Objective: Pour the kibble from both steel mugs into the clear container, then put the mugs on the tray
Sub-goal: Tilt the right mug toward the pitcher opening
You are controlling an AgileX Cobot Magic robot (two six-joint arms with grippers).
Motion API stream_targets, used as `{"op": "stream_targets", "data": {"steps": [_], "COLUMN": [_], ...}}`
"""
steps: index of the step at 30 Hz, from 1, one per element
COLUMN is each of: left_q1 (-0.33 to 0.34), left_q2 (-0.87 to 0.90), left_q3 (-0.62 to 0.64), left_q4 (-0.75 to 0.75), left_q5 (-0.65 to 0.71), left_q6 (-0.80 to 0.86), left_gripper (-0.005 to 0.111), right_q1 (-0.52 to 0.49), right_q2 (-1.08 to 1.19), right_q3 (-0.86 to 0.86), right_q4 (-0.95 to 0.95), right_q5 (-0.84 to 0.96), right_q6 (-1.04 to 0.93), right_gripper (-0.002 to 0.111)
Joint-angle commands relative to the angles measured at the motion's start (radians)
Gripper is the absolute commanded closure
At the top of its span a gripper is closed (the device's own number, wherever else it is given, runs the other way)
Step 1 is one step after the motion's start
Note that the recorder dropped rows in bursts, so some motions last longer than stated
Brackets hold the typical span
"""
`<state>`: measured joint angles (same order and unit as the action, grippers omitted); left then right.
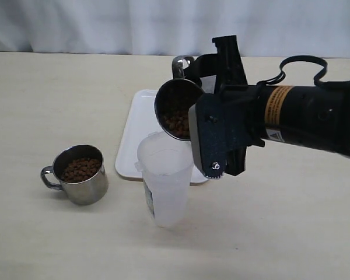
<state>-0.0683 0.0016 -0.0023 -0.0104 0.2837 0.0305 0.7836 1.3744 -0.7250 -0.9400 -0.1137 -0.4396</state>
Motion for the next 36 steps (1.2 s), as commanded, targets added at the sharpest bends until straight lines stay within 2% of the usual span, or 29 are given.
{"op": "stream_targets", "data": {"steps": [1,36], "left_q1": [0.003,0.003], "left_q2": [-0.002,-0.002], "left_q3": [0.002,0.002], "left_q4": [0.001,0.001], "left_q5": [-0.005,-0.006], "left_q6": [0.003,0.003], "left_gripper": [0.107,0.107], "right_q1": [0.002,-0.002], "right_q2": [-0.004,0.050], "right_q3": [-0.006,-0.037], "right_q4": [-0.003,-0.003], "right_q5": [-0.016,-0.039], "right_q6": [-0.073,-0.282], "right_gripper": [0.104,0.104]}}
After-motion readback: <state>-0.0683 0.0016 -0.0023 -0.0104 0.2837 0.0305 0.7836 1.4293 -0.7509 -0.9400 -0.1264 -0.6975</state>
